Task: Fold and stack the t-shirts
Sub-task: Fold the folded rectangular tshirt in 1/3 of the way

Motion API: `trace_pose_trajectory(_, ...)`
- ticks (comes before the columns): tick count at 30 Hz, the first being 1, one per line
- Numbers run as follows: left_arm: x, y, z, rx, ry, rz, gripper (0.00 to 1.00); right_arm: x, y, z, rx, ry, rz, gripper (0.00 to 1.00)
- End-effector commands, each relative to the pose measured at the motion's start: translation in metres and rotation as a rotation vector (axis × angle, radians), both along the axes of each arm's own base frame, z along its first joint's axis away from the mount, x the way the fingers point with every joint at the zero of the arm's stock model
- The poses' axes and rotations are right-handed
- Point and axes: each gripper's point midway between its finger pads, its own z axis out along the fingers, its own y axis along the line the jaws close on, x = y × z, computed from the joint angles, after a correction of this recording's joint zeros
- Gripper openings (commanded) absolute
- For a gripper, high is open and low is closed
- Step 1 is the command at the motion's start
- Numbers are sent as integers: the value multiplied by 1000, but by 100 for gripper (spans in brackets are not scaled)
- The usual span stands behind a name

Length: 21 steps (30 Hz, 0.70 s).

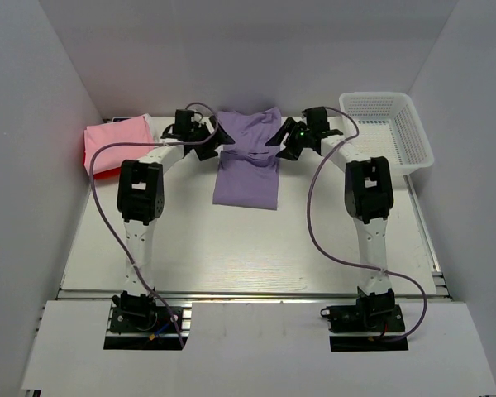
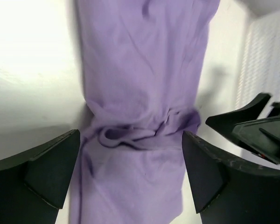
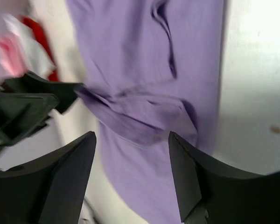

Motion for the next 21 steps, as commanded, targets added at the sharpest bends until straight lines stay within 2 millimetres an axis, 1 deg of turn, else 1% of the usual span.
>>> trace_pose_trajectory(1,24,10,58,-127,-100,38,100,30,1,62,240,-90,-48,70)
trace_pose_trajectory(2,22,10,61,-128,-107,38,100,34,-7,63,212,-115,-63,72)
trace_pose_trajectory(3,22,17,55,-125,-95,49,100,31,-9,77,201,-137,-69,76)
trace_pose_trajectory(4,21,15,64,-135,-112,38,100,35,-16,75,157,-164,-93,77)
trace_pose_trajectory(5,19,16,58,-126,-108,33,100,27,-20,66,129,-132,-92,77)
trace_pose_trajectory(6,16,15,63,-119,-112,17,100,22,-24,76,89,-180,-61,83)
trace_pose_trajectory(7,12,20,66,-116,-116,4,100,18,-25,72,66,-178,-45,90)
trace_pose_trajectory(8,8,19,71,-107,-123,-14,100,9,-27,66,31,-155,-28,90)
trace_pose_trajectory(9,1,22,65,-65,-133,-45,100,-1,-31,70,-2,-140,-18,90)
trace_pose_trajectory(10,-6,18,66,-28,-143,-67,100,-8,-29,66,-77,-196,49,90)
trace_pose_trajectory(11,-22,20,70,19,-122,-70,100,-20,-28,53,-107,-174,80,90)
trace_pose_trajectory(12,-24,34,68,94,-128,-20,100,-28,-29,66,-140,-223,110,90)
trace_pose_trajectory(13,-33,32,71,135,-152,-41,100,-43,-17,58,-171,-239,176,90)
trace_pose_trajectory(14,-52,36,54,148,-124,-50,100,-50,-16,52,-214,-266,217,90)
trace_pose_trajectory(15,-64,38,84,139,-186,-44,100,-59,-13,58,-223,-280,242,90)
trace_pose_trajectory(16,-76,35,89,145,-211,-61,100,-69,2,57,-229,-300,293,90)
trace_pose_trajectory(17,-98,42,69,169,-172,-58,100,-74,9,56,-236,-336,340,90)
trace_pose_trajectory(18,-107,50,69,196,-171,-28,100,-83,17,52,-215,-322,372,90)
trace_pose_trajectory(19,-129,59,72,214,-172,-7,100,-87,28,53,-194,-338,398,90)
trace_pose_trajectory(20,-138,71,68,257,-158,37,100,-92,37,52,-170,-336,425,90)
trace_pose_trajectory(21,-148,74,67,265,-157,45,100,-93,46,46,-153,-327,439,90)
